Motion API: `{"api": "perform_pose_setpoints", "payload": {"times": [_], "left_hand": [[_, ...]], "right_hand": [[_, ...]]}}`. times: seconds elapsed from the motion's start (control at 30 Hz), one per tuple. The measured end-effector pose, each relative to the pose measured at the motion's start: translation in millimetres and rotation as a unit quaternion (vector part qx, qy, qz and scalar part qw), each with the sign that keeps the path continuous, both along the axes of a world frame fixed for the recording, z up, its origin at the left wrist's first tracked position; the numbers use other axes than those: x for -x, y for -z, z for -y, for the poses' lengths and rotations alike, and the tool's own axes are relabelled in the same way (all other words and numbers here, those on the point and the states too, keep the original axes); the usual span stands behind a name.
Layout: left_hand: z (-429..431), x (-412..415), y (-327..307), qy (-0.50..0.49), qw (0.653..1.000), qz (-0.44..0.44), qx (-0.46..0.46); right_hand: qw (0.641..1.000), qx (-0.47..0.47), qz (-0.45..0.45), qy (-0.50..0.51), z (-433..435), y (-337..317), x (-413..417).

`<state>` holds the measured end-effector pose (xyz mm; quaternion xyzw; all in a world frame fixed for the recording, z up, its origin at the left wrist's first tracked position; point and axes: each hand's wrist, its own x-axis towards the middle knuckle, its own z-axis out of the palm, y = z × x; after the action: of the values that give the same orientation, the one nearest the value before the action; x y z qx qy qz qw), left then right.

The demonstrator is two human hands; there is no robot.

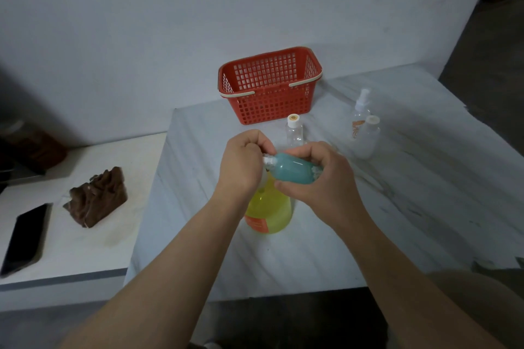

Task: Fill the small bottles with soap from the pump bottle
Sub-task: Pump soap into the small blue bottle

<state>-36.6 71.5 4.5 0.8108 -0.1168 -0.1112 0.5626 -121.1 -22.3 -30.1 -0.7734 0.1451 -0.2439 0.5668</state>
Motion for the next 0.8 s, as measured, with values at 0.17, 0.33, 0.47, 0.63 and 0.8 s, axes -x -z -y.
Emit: {"api": "perform_pose_setpoints", "payload": {"times": [0.17, 0.33, 0.47, 0.63, 0.8], "left_hand": [[-2, 3, 0, -0.008, 1.0, -0.002, 0.002], [-1, 2, -10, 0.005, 0.999, -0.031, -0.009], [-3, 1, -16, 0.019, 0.999, -0.028, -0.008], [-4, 3, -11, 0.006, 1.0, -0.025, 0.003], [-2, 2, -6, 0.004, 1.0, 0.01, 0.009]], "right_hand": [[1.0, 0.0, 0.006, -0.002, 0, -1, 2], [1.0, -0.001, 0.017, -0.002, 2, -4, 1], [1.0, -0.001, 0.022, -0.006, 1, -8, 3], [1.0, -0.007, 0.019, -0.008, 0, -7, 4], [1.0, -0.008, 0.013, -0.006, 0, -5, 3]]}}
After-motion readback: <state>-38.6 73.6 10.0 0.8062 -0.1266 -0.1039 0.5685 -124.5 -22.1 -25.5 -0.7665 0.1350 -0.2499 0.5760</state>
